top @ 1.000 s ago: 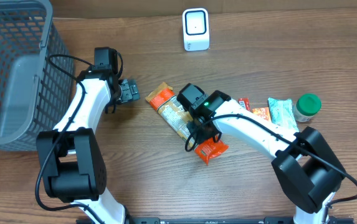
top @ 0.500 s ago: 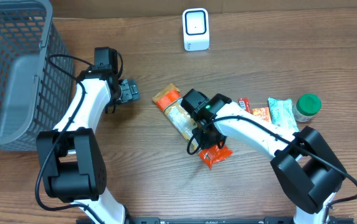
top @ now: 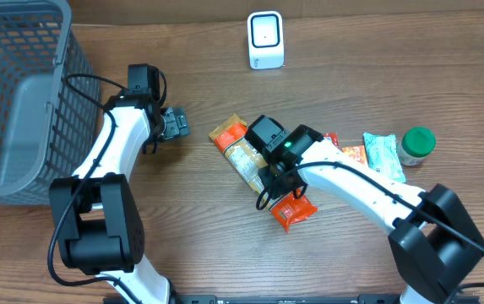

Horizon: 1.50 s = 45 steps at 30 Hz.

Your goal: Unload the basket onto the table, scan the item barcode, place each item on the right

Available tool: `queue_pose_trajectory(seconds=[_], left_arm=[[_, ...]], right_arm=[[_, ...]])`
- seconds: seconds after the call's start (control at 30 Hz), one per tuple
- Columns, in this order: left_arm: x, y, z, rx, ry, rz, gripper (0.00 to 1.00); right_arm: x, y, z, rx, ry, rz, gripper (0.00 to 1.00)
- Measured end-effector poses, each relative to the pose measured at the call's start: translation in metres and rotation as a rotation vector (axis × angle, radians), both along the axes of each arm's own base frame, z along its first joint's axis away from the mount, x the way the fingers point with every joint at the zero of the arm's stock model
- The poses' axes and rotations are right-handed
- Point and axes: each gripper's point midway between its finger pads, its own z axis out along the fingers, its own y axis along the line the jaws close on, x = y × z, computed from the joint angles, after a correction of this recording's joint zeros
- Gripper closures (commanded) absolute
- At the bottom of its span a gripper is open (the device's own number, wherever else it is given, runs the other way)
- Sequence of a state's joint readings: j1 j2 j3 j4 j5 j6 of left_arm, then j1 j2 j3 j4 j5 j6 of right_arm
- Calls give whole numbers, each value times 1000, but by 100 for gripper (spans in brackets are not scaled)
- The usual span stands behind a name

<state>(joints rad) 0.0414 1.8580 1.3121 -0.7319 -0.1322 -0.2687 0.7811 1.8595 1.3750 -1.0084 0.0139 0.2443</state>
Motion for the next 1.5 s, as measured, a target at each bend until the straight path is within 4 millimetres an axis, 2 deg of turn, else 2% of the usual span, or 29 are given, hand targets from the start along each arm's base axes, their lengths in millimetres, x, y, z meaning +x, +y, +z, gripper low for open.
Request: queue_pose_trajectory(seconds=[0.2,0.37,0.57,0.93,1.2,1.5], left_arm=[[0,0,0,0,0,0,0],[0,0,0,0,0,0,0],[0,0,0,0,0,0,0],[0,0,0,0,0,0,0],[0,0,0,0,0,0,0],[0,0,0,0,0,0,0]], right_arm=[[-8,23,3,40,-27,48,48],[-16,32,3,11,-69,94,44],[-3,41,6,-27,-206,128,34],[1,35,-4,-65,-236,148,32],[-4,30,-41,-134,-168,168,32],[-5,29,-40,-150,-162,213,33]])
